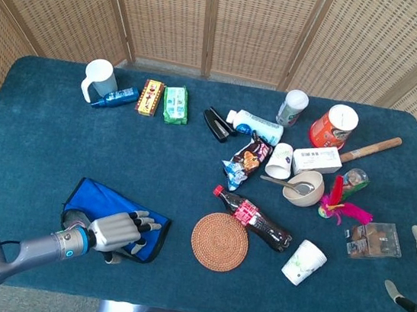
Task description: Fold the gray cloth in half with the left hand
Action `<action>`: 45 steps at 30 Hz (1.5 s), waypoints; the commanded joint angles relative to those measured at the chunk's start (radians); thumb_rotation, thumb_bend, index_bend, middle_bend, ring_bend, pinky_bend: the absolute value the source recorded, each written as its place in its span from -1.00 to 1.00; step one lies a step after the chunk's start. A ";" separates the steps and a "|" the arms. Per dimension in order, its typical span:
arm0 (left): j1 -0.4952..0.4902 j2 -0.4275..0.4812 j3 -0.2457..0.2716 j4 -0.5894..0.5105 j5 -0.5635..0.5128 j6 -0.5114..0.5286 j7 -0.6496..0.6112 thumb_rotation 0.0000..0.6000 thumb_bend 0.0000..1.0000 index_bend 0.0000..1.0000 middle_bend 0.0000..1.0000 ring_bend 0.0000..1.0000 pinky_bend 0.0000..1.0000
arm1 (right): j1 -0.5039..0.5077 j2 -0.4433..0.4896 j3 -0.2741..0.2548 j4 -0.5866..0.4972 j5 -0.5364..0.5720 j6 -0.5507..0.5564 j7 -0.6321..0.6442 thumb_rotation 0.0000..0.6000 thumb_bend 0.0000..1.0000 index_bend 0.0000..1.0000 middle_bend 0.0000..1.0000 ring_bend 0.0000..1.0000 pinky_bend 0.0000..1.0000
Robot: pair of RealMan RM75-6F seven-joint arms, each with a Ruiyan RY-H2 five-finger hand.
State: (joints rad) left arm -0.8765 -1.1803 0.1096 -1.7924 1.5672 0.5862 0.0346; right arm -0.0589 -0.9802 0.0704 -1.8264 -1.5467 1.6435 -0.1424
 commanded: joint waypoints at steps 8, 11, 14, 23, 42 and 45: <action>0.004 0.017 0.023 -0.026 0.018 0.006 0.041 1.00 -0.32 0.00 -1.00 -1.00 -1.00 | -0.001 0.001 0.000 -0.002 -0.001 0.002 0.000 1.00 -1.00 -1.00 -1.00 -1.00 -1.00; 0.009 0.025 0.026 -0.034 0.013 0.013 0.051 1.00 -0.32 -0.02 -1.00 -1.00 -1.00 | -0.001 0.001 -0.001 -0.002 -0.001 0.001 0.000 1.00 -1.00 -1.00 -1.00 -1.00 -1.00; 0.033 0.046 0.018 -0.032 0.012 0.070 0.057 1.00 -0.32 -0.04 -1.00 -1.00 -1.00 | -0.002 0.001 -0.002 -0.003 -0.004 0.002 -0.002 1.00 -1.00 -1.00 -1.00 -1.00 -1.00; 0.078 0.077 0.012 -0.002 0.017 0.159 0.082 1.00 -0.32 -0.04 -1.00 -1.00 -1.00 | -0.002 0.000 -0.005 -0.005 -0.008 0.002 -0.006 1.00 -1.00 -1.00 -1.00 -1.00 -1.00; 0.135 0.101 0.005 0.093 -0.099 0.154 0.095 1.00 -0.32 -0.07 -1.00 -1.00 -1.00 | 0.003 -0.008 -0.009 -0.008 -0.009 -0.012 -0.026 1.00 -1.00 -1.00 -1.00 -1.00 -1.00; 0.131 0.097 0.002 0.103 -0.101 0.141 0.084 1.00 -0.32 -0.07 -1.00 -1.00 -1.00 | 0.004 -0.009 -0.009 -0.009 -0.009 -0.013 -0.032 1.00 -1.00 -1.00 -1.00 -1.00 -1.00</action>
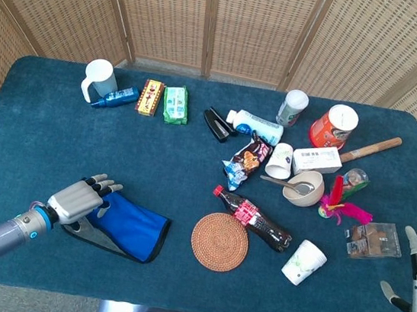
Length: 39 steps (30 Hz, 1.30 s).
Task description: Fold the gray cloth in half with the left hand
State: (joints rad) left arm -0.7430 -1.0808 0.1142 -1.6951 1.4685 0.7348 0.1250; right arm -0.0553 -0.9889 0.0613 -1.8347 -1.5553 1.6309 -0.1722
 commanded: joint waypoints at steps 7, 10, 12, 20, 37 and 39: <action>-0.006 -0.003 0.002 0.015 -0.007 -0.038 -0.023 1.00 -0.32 -0.07 -1.00 -1.00 -1.00 | 0.001 -0.004 0.000 0.002 0.002 -0.002 -0.007 1.00 -1.00 -1.00 -1.00 -1.00 -1.00; -0.006 0.008 0.009 0.008 -0.010 -0.055 -0.039 1.00 -0.32 -0.06 -1.00 -1.00 -1.00 | 0.002 -0.004 0.001 0.003 0.004 -0.004 -0.005 1.00 -1.00 -1.00 -1.00 -1.00 -1.00; -0.004 0.014 0.013 0.005 -0.005 -0.057 -0.043 1.00 -0.32 -0.05 -1.00 -1.00 -1.00 | 0.002 -0.004 0.001 0.003 0.004 -0.004 -0.006 1.00 -1.00 -1.00 -1.00 -1.00 -1.00; 0.015 0.042 0.039 -0.014 0.032 -0.042 -0.047 1.00 -0.32 -0.02 -1.00 -1.00 -1.00 | 0.001 -0.004 0.000 0.003 0.002 -0.001 -0.004 1.00 -1.00 -1.00 -1.00 -1.00 -1.00; 0.044 0.071 0.068 -0.026 0.029 -0.054 -0.014 1.00 -0.32 -0.01 -1.00 -1.00 -1.00 | -0.001 -0.004 -0.002 0.002 -0.002 0.003 -0.005 1.00 -1.00 -1.00 -1.00 -1.00 -1.00; 0.046 0.071 0.068 -0.027 0.026 -0.054 -0.009 1.00 -0.32 -0.05 -1.00 -1.00 -1.00 | -0.001 -0.003 -0.003 0.002 -0.003 0.003 -0.004 1.00 -1.00 -1.00 -1.00 -1.00 -1.00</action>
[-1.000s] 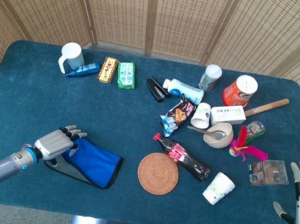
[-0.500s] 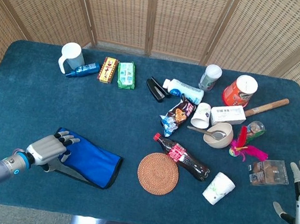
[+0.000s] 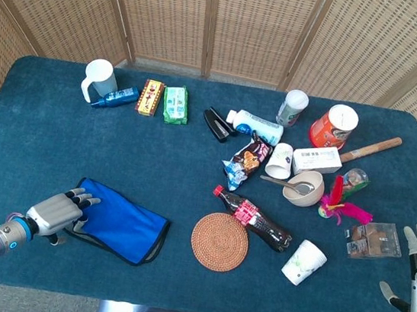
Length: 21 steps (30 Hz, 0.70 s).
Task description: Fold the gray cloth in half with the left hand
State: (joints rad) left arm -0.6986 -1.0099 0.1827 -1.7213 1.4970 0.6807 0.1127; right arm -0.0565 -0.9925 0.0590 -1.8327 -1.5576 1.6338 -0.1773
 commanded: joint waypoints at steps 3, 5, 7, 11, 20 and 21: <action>0.010 -0.003 -0.005 0.001 -0.002 0.017 0.016 1.00 -0.32 -0.15 -1.00 -1.00 -1.00 | -0.001 0.002 -0.001 -0.001 -0.002 0.000 0.002 1.00 -1.00 -1.00 -1.00 -1.00 -1.00; 0.018 -0.009 -0.009 0.002 0.003 0.034 0.019 1.00 -0.32 -0.19 -1.00 -1.00 -1.00 | 0.000 0.002 -0.002 -0.001 -0.002 0.000 0.003 1.00 -1.00 -1.00 -1.00 -1.00 -1.00; 0.023 -0.014 -0.012 0.002 0.009 0.045 0.013 1.00 -0.32 -0.22 -1.00 -1.00 -1.00 | 0.000 0.002 -0.002 -0.001 -0.003 -0.001 0.004 1.00 -1.00 -1.00 -1.00 -1.00 -1.00; 0.031 -0.021 -0.016 0.004 0.031 0.069 -0.010 1.00 -0.32 -0.24 -1.00 -1.00 -1.00 | -0.001 0.003 -0.002 -0.002 -0.003 0.001 0.005 1.00 -1.00 -1.00 -1.00 -1.00 -1.00; 0.041 -0.010 -0.019 0.028 0.053 0.093 -0.050 1.00 -0.32 -0.21 -1.00 -1.00 -1.00 | -0.002 0.005 -0.001 -0.002 -0.004 0.003 0.011 1.00 -1.00 -1.00 -1.00 -1.00 -1.00; 0.044 -0.008 -0.021 0.037 0.048 0.096 -0.048 1.00 -0.32 -0.21 -1.00 -1.00 -1.00 | -0.002 0.005 -0.001 -0.002 -0.004 0.002 0.012 1.00 -1.00 -1.00 -1.00 -1.00 -1.00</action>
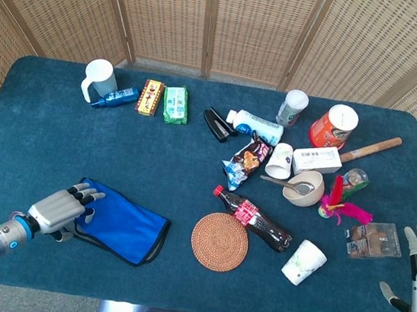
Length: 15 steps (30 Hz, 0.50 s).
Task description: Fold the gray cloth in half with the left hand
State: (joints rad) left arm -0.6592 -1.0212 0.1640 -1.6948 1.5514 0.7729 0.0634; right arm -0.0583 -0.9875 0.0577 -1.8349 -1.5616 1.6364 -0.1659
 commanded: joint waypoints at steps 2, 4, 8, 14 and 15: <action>0.011 0.003 -0.006 0.021 -0.017 0.009 0.001 1.00 -0.32 -0.21 -1.00 -1.00 -1.00 | 0.001 0.000 0.000 0.000 0.000 -0.001 -0.001 1.00 -1.00 -1.00 -1.00 -1.00 -1.00; 0.014 0.001 -0.011 0.032 -0.030 0.010 -0.006 1.00 -0.32 -0.21 -1.00 -1.00 -1.00 | 0.001 -0.001 -0.001 0.000 -0.001 -0.003 -0.002 1.00 -1.00 -1.00 -1.00 -1.00 -1.00; 0.016 -0.004 -0.018 0.064 -0.061 -0.006 -0.006 1.00 -0.32 -0.21 -1.00 -1.00 -1.00 | 0.002 -0.002 -0.001 0.000 0.000 -0.004 -0.005 1.00 -1.00 -1.00 -1.00 -1.00 -1.00; 0.020 -0.004 -0.013 0.084 -0.091 -0.036 0.005 1.00 -0.32 -0.18 -1.00 -1.00 -1.00 | 0.004 -0.005 0.000 0.001 0.002 -0.008 -0.011 1.00 -1.00 -1.00 -1.00 -1.00 -1.00; 0.022 -0.005 -0.011 0.085 -0.092 -0.038 0.006 1.00 -0.32 -0.17 -1.00 -1.00 -1.00 | 0.004 -0.005 -0.001 0.001 0.002 -0.009 -0.012 1.00 -1.00 -1.00 -1.00 -1.00 -1.00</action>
State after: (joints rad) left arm -0.6386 -1.0255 0.1515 -1.6107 1.4602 0.7364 0.0683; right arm -0.0544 -0.9927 0.0570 -1.8340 -1.5592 1.6273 -0.1779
